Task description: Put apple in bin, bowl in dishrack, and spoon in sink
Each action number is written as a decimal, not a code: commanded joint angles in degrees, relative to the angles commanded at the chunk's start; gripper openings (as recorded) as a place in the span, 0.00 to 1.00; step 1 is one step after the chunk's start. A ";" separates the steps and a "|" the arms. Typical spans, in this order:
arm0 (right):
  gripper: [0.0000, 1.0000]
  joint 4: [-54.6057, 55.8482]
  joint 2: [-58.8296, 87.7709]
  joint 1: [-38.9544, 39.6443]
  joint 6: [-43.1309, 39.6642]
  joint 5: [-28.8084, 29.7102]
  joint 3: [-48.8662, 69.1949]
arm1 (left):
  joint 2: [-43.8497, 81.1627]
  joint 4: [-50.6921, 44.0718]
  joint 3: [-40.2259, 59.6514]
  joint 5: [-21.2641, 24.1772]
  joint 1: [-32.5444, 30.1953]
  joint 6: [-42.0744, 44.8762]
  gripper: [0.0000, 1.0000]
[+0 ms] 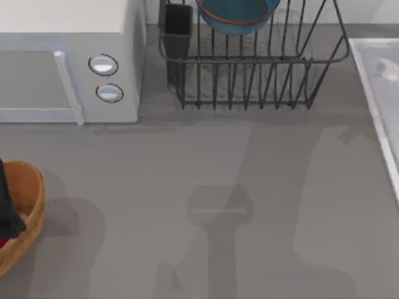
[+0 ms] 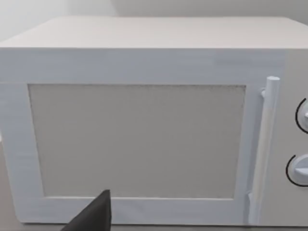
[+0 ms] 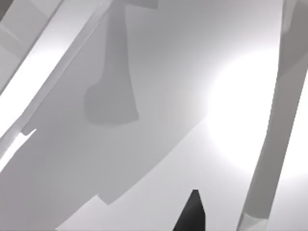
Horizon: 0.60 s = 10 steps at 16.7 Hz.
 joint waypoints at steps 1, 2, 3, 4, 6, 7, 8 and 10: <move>0.00 0.00 0.00 0.00 0.00 0.00 0.00 | 0.00 0.00 0.00 0.00 0.00 0.00 1.00; 0.08 0.00 0.00 0.00 0.00 0.00 0.00 | 0.00 0.00 0.00 0.00 0.00 0.00 1.00; 0.15 0.00 0.00 0.00 0.00 0.00 0.00 | 0.00 0.00 0.00 0.00 0.00 0.00 1.00; 0.23 0.00 0.00 0.00 0.00 0.00 0.00 | 0.00 0.00 0.00 0.00 0.00 0.00 1.00; 0.38 0.00 0.00 0.00 0.00 0.00 0.00 | 0.00 0.00 0.00 0.00 0.00 0.00 1.00; 0.45 0.00 0.00 0.00 0.00 0.00 0.00 | 0.00 0.00 0.00 0.00 0.00 0.00 1.00; 0.53 0.00 0.00 0.00 0.00 0.00 0.00 | 0.00 0.00 0.00 0.00 0.00 0.00 1.00; 0.68 0.00 0.00 0.00 0.00 0.00 0.00 | 0.00 0.00 0.00 0.00 0.00 0.00 1.00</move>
